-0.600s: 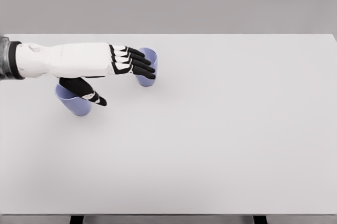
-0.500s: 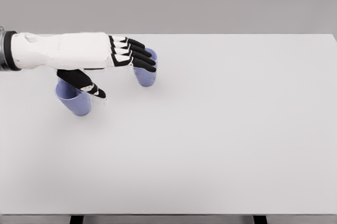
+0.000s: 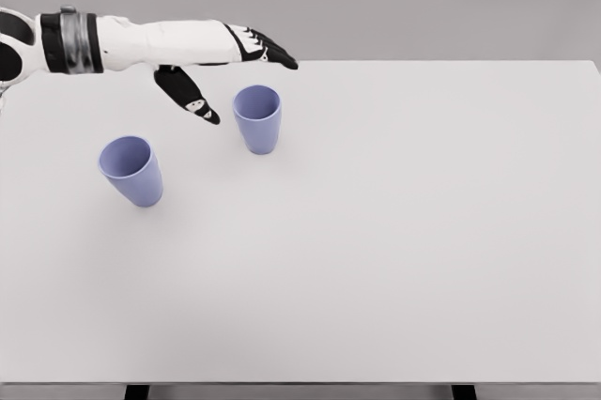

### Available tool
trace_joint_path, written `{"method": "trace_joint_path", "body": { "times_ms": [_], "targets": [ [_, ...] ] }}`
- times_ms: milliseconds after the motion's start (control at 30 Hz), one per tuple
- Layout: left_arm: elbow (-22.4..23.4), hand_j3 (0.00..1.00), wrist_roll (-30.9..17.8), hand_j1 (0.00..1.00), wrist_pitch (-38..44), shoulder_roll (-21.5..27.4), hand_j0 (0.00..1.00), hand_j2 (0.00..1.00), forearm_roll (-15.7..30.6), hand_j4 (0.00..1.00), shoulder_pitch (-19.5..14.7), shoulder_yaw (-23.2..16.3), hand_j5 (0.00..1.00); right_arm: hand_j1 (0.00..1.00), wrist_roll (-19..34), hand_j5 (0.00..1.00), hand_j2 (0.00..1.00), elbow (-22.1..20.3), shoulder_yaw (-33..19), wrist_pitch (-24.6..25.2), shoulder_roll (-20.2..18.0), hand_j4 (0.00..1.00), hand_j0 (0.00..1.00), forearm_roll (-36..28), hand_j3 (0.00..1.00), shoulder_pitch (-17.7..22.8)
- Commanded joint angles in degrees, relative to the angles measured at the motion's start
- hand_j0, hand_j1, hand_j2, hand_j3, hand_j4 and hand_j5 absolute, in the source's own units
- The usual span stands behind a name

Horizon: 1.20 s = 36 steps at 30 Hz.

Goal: Place the right cup on the left cup with left arm

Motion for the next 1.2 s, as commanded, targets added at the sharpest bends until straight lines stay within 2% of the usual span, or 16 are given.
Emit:
{"method": "trace_joint_path", "body": {
  "times_ms": [0,67,167,233,300,367,467,567,700,900,1167],
  "targets": [
    [3.2,1.0,-1.4,1.0,0.2,-1.9,1.0,1.0,0.3,1.0,0.0,-1.2,1.0,1.0,0.0,1.0,1.0,0.0,0.0,0.0,0.0,1.0,1.0,0.1,1.0,0.0],
    [4.2,1.0,-1.4,1.0,0.2,-2.1,1.0,1.0,0.1,1.0,0.0,-1.2,1.0,1.0,0.0,1.0,1.0,0.0,0.0,0.0,0.0,1.0,1.0,0.1,1.0,0.0],
    [12.3,1.0,-1.4,1.0,0.2,-5.1,1.0,1.0,-3.4,1.0,0.0,-1.2,1.0,1.0,0.0,1.0,1.0,0.0,0.0,0.0,0.0,1.0,1.0,0.1,1.0,0.0],
    [15.8,1.0,-1.4,1.0,0.2,-6.8,1.0,1.0,-4.9,1.0,0.0,-1.2,1.0,1.0,0.0,1.0,1.0,0.0,0.0,0.0,0.0,1.0,1.0,0.1,1.0,0.0],
    [16.2,1.0,-1.4,1.0,0.2,-8.4,1.0,1.0,-5.0,1.0,-0.1,-1.2,1.0,1.0,0.0,1.0,1.0,0.0,0.0,0.0,0.0,1.0,1.0,0.1,1.0,0.0],
    [18.0,1.0,-1.4,1.0,0.2,-10.3,1.0,1.0,-6.9,1.0,-0.1,-1.1,1.0,1.0,0.0,1.0,1.0,0.0,0.0,0.0,0.0,1.0,1.0,0.1,1.0,0.0],
    [20.9,1.0,-1.2,1.0,0.2,-11.6,1.0,1.0,-6.9,1.0,0.0,-1.2,1.0,1.0,0.0,1.0,1.0,0.0,0.0,0.0,0.0,1.0,1.0,0.1,1.0,0.0],
    [24.6,1.0,-0.4,1.0,0.2,-11.8,1.0,1.0,-7.1,1.0,0.0,-1.2,1.0,1.0,0.0,1.0,1.0,0.0,0.0,0.0,0.0,1.0,1.0,0.1,1.0,0.0],
    [31.4,1.0,-0.4,1.0,0.2,-15.7,1.0,1.0,-9.1,1.0,-0.1,-1.1,1.0,1.0,0.0,1.0,1.0,0.0,0.0,0.0,0.0,1.0,1.0,0.1,1.0,0.0],
    [32.4,1.0,-0.2,1.0,0.2,-18.1,1.0,1.0,-10.4,1.0,0.0,-1.0,1.0,1.0,0.0,1.0,1.0,0.0,0.0,0.0,0.0,1.0,1.0,0.1,1.0,0.0],
    [32.6,1.0,0.5,1.0,0.2,-17.8,1.0,1.0,-10.8,1.0,0.1,-0.5,1.0,1.0,0.0,1.0,1.0,0.0,0.0,0.0,0.0,1.0,1.0,0.1,1.0,0.0]
  ]
}}
